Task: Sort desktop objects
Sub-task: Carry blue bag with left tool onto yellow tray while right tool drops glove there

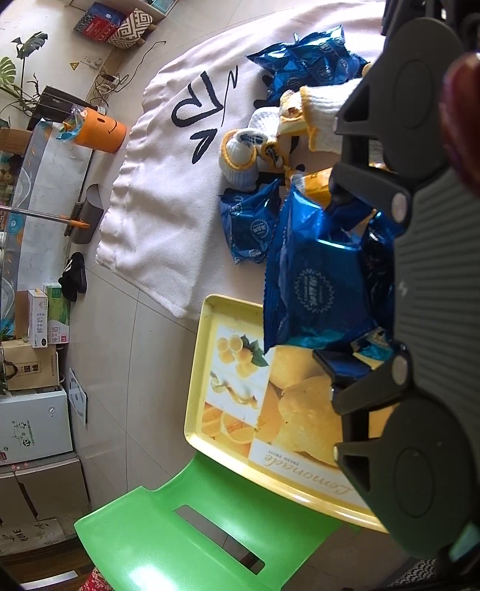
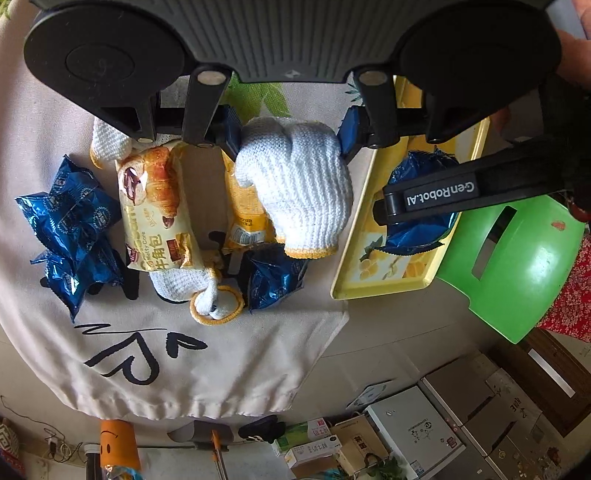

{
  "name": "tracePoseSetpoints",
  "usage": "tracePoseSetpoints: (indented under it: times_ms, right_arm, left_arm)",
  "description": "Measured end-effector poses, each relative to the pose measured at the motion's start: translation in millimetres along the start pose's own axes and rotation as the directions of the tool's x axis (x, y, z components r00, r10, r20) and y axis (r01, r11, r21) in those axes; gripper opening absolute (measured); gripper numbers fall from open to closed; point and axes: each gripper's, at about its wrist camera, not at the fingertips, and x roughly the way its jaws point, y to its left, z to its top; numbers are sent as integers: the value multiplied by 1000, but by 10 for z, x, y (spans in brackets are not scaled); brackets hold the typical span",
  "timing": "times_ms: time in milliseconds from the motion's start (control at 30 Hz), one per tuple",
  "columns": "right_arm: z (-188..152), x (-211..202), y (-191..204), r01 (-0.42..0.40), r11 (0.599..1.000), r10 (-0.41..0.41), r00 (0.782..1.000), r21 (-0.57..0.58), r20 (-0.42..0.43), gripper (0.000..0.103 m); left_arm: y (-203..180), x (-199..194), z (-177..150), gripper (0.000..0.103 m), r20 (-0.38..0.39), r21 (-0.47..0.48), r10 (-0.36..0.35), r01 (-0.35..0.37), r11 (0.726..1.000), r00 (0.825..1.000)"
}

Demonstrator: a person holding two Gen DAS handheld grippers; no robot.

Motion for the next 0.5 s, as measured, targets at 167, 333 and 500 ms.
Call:
tracePoseSetpoints:
  times_ms: [167,333,500]
  right_arm:
    - [58,137,127,-48,999,48,999,12,-8,53]
    - [99,306,291,-63,998,63,998,-1,-25,53]
    - [121,489,466,-102,995,102,994,-18,-37,53]
  left_arm:
    - [214,87,110,66,-15,-49,29,-29,998,999]
    - [443,204,239,66,-45,-118,38,-43,992,998]
    - [726,318,390,66,-66,-201,53,-66,977,996]
